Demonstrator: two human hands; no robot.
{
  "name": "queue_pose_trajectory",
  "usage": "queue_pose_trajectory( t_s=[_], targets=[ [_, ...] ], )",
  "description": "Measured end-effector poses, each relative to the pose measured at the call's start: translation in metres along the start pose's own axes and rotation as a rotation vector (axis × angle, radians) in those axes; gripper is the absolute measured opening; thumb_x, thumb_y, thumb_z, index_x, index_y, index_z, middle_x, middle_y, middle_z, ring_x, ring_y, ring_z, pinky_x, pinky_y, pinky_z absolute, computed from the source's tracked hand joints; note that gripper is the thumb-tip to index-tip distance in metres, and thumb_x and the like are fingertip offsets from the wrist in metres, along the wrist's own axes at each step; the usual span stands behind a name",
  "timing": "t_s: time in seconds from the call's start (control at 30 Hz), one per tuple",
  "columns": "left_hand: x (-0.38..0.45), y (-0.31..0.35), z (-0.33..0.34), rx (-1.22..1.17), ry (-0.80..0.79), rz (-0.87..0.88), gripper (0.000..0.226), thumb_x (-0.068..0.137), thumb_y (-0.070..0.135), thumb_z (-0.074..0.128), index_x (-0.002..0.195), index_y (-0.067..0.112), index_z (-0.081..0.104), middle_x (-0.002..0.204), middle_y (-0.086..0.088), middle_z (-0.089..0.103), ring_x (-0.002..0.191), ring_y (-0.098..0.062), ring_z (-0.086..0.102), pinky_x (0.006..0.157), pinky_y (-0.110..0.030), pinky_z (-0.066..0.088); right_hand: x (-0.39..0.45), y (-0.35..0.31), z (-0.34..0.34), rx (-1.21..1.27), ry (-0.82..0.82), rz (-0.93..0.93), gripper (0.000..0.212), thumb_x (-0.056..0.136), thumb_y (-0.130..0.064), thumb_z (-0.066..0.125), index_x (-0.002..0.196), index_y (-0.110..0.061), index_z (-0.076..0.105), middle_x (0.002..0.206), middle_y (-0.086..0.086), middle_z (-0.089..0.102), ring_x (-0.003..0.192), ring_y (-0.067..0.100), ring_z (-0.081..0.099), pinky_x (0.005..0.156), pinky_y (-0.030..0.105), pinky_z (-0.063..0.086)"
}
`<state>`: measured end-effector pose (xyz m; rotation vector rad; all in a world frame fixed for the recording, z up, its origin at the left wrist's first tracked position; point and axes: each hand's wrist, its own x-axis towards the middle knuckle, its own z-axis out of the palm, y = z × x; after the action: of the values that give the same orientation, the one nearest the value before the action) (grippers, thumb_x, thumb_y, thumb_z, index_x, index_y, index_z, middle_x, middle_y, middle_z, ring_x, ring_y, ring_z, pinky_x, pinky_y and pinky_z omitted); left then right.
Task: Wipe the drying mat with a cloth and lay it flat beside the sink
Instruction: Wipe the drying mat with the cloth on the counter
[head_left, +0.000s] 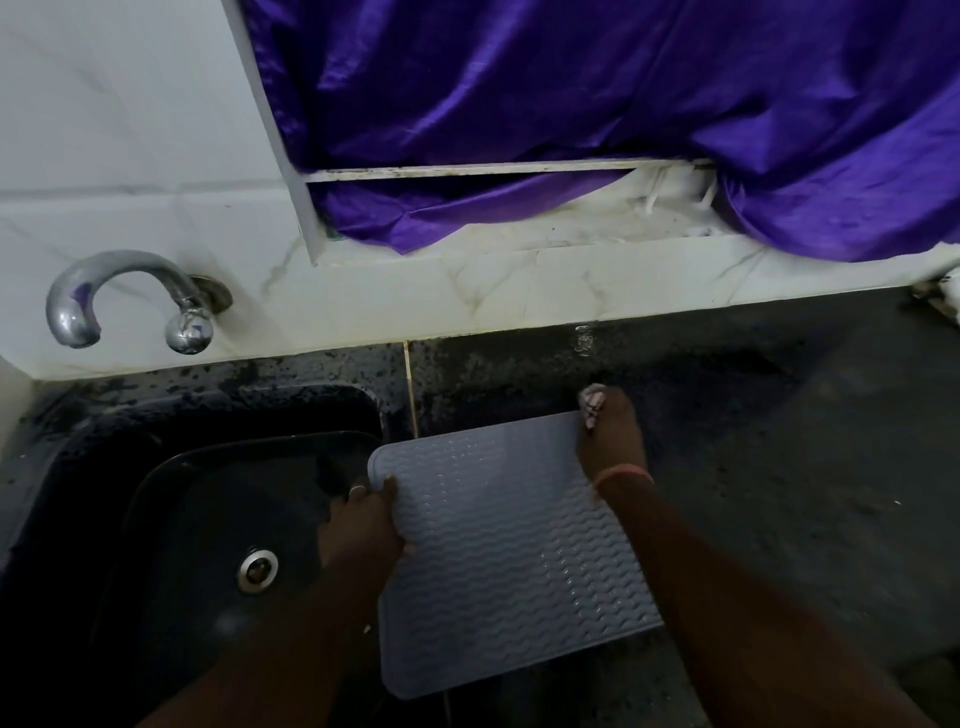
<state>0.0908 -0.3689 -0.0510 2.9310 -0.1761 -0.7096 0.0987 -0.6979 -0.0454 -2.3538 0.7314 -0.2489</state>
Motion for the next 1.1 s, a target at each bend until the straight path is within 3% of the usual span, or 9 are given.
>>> queue_pose_trajectory(
  t_s=[0.1, 0.2, 0.33, 0.43, 0.57, 0.73, 0.93, 1.03, 1.1],
  targets=[
    [0.0, -0.002, 0.002, -0.077, -0.005, 0.012, 0.086, 0.086, 0.047, 0.066, 0.155, 0.035, 0.016, 0.156, -0.01, 0.025, 0.138, -0.037, 0.032, 0.105, -0.052, 0.042, -0.009, 0.002, 0.022, -0.267, -0.137, 0.094, 0.043, 0.093, -0.017, 0.057, 0.133, -0.009, 0.044, 0.134, 0.022, 0.052, 0.122, 0.039, 0.053, 0.098, 0.047, 0.05],
    [0.002, -0.004, 0.003, -0.146, -0.012, 0.023, 0.083, 0.087, 0.047, 0.065, 0.154, 0.035, 0.018, 0.155, -0.01, 0.027, 0.137, -0.037, 0.033, 0.104, -0.054, 0.042, -0.054, -0.039, 0.061, -0.356, -0.173, -0.045, 0.052, 0.093, -0.015, 0.056, 0.142, -0.011, 0.04, 0.14, 0.018, 0.049, 0.127, 0.033, 0.05, 0.104, 0.046, 0.047],
    [0.001, -0.006, 0.006, -0.198, -0.018, 0.022, 0.079, 0.084, 0.038, 0.069, 0.151, 0.03, 0.029, 0.154, -0.009, 0.033, 0.134, -0.032, 0.042, 0.104, -0.048, 0.045, -0.128, -0.108, 0.104, -0.104, -0.433, -0.331, 0.031, 0.095, -0.014, 0.054, 0.126, -0.012, 0.052, 0.125, 0.013, 0.057, 0.114, 0.028, 0.056, 0.102, 0.045, 0.046],
    [-0.003, -0.01, 0.012, -0.292, 0.02, -0.009, 0.073, 0.083, 0.034, 0.071, 0.148, 0.03, 0.037, 0.146, -0.009, 0.045, 0.122, -0.029, 0.056, 0.095, -0.044, 0.052, -0.133, -0.122, 0.097, 0.087, -0.575, -0.331, 0.029, 0.091, -0.02, 0.061, 0.118, -0.015, 0.051, 0.117, 0.011, 0.062, 0.109, 0.027, 0.06, 0.094, 0.036, 0.049],
    [0.0, -0.014, 0.02, -0.278, -0.028, -0.008, 0.099, 0.08, 0.044, 0.071, 0.156, 0.042, 0.008, 0.153, -0.015, 0.035, 0.124, -0.032, 0.054, 0.098, -0.046, 0.051, -0.096, -0.09, 0.05, 0.142, -0.259, -0.227, 0.027, 0.091, -0.01, 0.058, 0.105, -0.028, 0.044, 0.103, 0.002, 0.064, 0.096, 0.024, 0.063, 0.084, 0.038, 0.054],
    [0.006, -0.01, 0.016, -0.191, -0.041, -0.019, 0.101, 0.078, 0.044, 0.073, 0.156, 0.039, 0.01, 0.153, -0.017, 0.033, 0.132, -0.036, 0.046, 0.103, -0.049, 0.046, -0.062, -0.026, 0.006, -0.048, 0.034, -0.06, 0.048, 0.088, -0.005, 0.061, 0.133, -0.013, 0.046, 0.126, 0.011, 0.058, 0.112, 0.024, 0.056, 0.102, 0.039, 0.047],
    [0.007, -0.009, 0.027, -0.295, 0.009, 0.007, 0.088, 0.091, 0.032, 0.065, 0.159, 0.03, 0.009, 0.152, -0.018, 0.037, 0.133, -0.034, 0.046, 0.104, -0.041, 0.045, -0.126, -0.038, 0.043, -0.257, -0.272, -0.177, 0.054, 0.089, -0.011, 0.063, 0.139, -0.014, 0.044, 0.14, 0.014, 0.051, 0.13, 0.031, 0.047, 0.112, 0.046, 0.039],
    [0.002, -0.004, 0.024, -0.602, 0.019, -0.033, 0.045, 0.104, 0.032, 0.048, 0.145, 0.012, 0.046, 0.135, -0.016, 0.059, 0.118, -0.028, 0.061, 0.079, -0.017, 0.048, -0.167, -0.075, 0.068, -0.171, -0.516, -0.375, 0.051, 0.092, -0.015, 0.06, 0.139, -0.012, 0.043, 0.142, 0.018, 0.047, 0.128, 0.034, 0.049, 0.11, 0.046, 0.04],
    [-0.003, -0.001, 0.022, -0.758, 0.061, -0.042, 0.031, 0.104, 0.024, 0.048, 0.123, 0.006, 0.063, 0.12, -0.017, 0.068, 0.101, -0.024, 0.067, 0.072, -0.02, 0.048, -0.178, -0.089, 0.069, 0.008, -0.708, -0.424, 0.046, 0.093, -0.019, 0.06, 0.136, -0.013, 0.045, 0.139, 0.015, 0.051, 0.126, 0.029, 0.051, 0.108, 0.045, 0.042]
  ],
)
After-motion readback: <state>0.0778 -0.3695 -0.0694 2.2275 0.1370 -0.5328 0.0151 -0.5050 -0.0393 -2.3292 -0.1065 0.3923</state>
